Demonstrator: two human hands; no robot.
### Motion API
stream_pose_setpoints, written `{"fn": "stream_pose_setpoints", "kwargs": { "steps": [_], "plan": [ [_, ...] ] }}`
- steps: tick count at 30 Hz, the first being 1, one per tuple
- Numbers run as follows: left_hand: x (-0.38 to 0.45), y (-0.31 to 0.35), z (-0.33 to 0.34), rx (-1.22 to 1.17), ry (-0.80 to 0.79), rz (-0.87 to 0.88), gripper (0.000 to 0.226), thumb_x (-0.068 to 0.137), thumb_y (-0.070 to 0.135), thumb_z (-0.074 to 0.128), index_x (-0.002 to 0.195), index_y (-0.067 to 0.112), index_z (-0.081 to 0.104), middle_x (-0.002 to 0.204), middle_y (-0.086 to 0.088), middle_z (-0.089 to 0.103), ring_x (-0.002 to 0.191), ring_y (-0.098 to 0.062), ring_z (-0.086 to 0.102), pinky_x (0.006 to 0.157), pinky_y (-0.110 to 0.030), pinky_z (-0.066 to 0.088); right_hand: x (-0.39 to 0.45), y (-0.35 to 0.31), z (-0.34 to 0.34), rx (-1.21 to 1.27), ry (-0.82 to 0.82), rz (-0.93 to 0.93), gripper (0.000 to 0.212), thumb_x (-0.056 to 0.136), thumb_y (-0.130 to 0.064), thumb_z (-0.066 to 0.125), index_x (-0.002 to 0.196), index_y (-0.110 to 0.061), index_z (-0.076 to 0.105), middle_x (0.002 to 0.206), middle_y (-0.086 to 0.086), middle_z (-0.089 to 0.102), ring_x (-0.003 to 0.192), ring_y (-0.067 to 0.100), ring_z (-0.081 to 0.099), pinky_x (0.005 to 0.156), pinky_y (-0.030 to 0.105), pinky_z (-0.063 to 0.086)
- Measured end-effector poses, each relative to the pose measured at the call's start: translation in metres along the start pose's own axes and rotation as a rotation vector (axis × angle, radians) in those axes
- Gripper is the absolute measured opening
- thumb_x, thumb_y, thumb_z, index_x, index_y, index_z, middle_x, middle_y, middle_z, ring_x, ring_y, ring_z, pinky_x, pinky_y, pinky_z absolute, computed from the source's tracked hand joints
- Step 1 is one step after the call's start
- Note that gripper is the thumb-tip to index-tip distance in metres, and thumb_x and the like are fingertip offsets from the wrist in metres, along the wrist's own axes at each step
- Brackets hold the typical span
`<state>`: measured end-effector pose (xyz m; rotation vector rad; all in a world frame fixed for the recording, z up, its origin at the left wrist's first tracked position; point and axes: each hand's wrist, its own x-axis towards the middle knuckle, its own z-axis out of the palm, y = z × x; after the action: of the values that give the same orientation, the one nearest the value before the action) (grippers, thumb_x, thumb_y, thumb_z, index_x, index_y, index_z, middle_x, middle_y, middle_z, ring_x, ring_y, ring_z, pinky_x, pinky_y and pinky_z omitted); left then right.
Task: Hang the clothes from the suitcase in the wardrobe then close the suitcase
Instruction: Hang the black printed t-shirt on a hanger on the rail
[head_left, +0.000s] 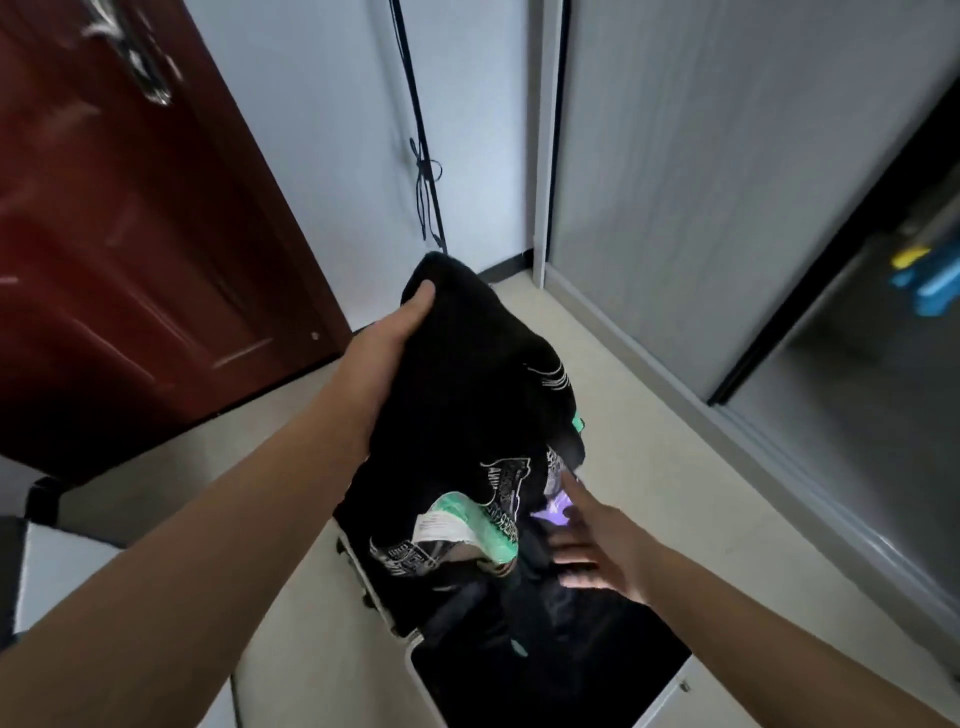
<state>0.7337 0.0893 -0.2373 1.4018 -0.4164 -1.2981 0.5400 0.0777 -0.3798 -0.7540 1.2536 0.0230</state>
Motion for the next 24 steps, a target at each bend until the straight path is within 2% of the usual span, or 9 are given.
{"fn": "stream_pose_setpoints", "kwargs": {
  "steps": [3,6,9,12,14,17,19,21,24],
  "plan": [
    [-0.022,0.048,0.029,0.176,0.003,0.151,0.043,0.095,0.034,0.041,0.059,0.022,0.063,0.034,0.008,0.056,0.033,0.004,0.054,0.034,-0.009,0.041,-0.021,-0.015,-0.017,0.153,0.179,-0.226,0.062,0.086,-0.036,0.059,0.139,-0.018,0.031,0.117,0.009,0.053,0.098,0.023,0.055,0.069,0.031,0.049],
    [-0.054,0.092,0.053,0.228,0.024,0.305,0.042,0.095,0.03,0.04,0.056,0.026,0.054,0.025,0.015,0.045,0.026,0.007,0.047,0.032,-0.005,0.036,-0.05,-0.041,-0.024,-0.155,0.441,-0.507,0.106,0.074,-0.017,0.076,0.148,-0.019,0.0,0.148,0.01,0.022,0.132,0.026,0.033,0.094,0.036,0.04],
    [-0.086,0.119,0.064,0.096,-0.124,0.371,0.052,0.095,0.024,0.042,0.05,0.021,0.067,0.042,0.008,0.062,0.039,0.002,0.059,0.041,-0.008,0.046,-0.081,-0.075,-0.022,-0.44,0.557,-0.712,0.086,0.074,-0.022,0.076,0.144,-0.019,0.026,0.146,0.009,0.024,0.135,0.026,0.029,0.107,0.034,0.031],
    [-0.115,0.143,0.065,-0.012,-0.22,0.391,0.058,0.097,0.025,0.04,0.05,0.011,0.071,0.055,0.004,0.069,0.052,-0.004,0.065,0.057,-0.012,0.052,-0.123,-0.1,-0.017,-0.449,0.561,-0.766,0.02,0.087,-0.018,0.061,0.099,-0.002,0.063,0.098,0.012,0.058,0.092,0.021,0.055,0.081,0.035,0.042],
    [-0.126,0.159,0.057,-0.047,-0.145,0.367,0.04,0.098,0.028,0.038,0.088,0.007,0.071,0.08,0.002,0.072,0.072,-0.005,0.066,0.078,-0.017,0.049,-0.162,-0.111,-0.014,-0.38,0.634,-0.776,0.024,0.091,-0.015,0.052,0.068,-0.008,0.055,0.08,0.013,0.056,0.079,0.02,0.052,0.068,0.033,0.04],
    [-0.13,0.177,0.045,0.137,0.018,0.365,0.049,0.093,0.038,0.048,0.127,0.004,0.051,0.128,-0.008,0.056,0.106,-0.019,0.055,0.092,-0.025,0.04,-0.222,-0.134,-0.018,-0.241,0.708,-0.842,0.018,0.09,-0.015,0.054,0.082,-0.001,0.063,0.084,0.011,0.06,0.082,0.019,0.054,0.07,0.028,0.039],
    [-0.13,0.179,0.036,0.333,0.154,0.371,0.048,0.093,0.039,0.048,0.126,0.004,0.052,0.121,-0.013,0.058,0.102,-0.026,0.056,0.085,-0.026,0.04,-0.267,-0.146,-0.011,-0.097,0.607,-0.887,0.014,0.086,-0.008,0.057,0.08,0.003,0.063,0.071,0.008,0.069,0.066,0.016,0.063,0.061,0.025,0.049],
    [-0.135,0.174,0.031,0.405,0.191,0.356,0.036,0.095,0.033,0.048,0.115,0.004,0.055,0.101,-0.014,0.062,0.081,-0.024,0.056,0.072,-0.027,0.042,-0.308,-0.154,0.002,-0.001,0.522,-0.908,0.021,0.084,0.0,0.056,0.063,-0.002,0.056,0.04,0.001,0.06,0.036,0.011,0.056,0.041,0.016,0.044],
    [-0.136,0.167,0.027,0.343,0.204,0.356,0.043,0.091,0.02,0.053,0.127,-0.003,0.047,0.088,-0.008,0.055,0.077,-0.022,0.051,0.069,-0.028,0.042,-0.351,-0.158,0.025,0.126,0.477,-0.935,0.028,0.087,0.002,0.048,0.059,-0.004,0.051,0.03,-0.001,0.051,0.029,0.011,0.049,0.04,0.018,0.041]
  ]
}}
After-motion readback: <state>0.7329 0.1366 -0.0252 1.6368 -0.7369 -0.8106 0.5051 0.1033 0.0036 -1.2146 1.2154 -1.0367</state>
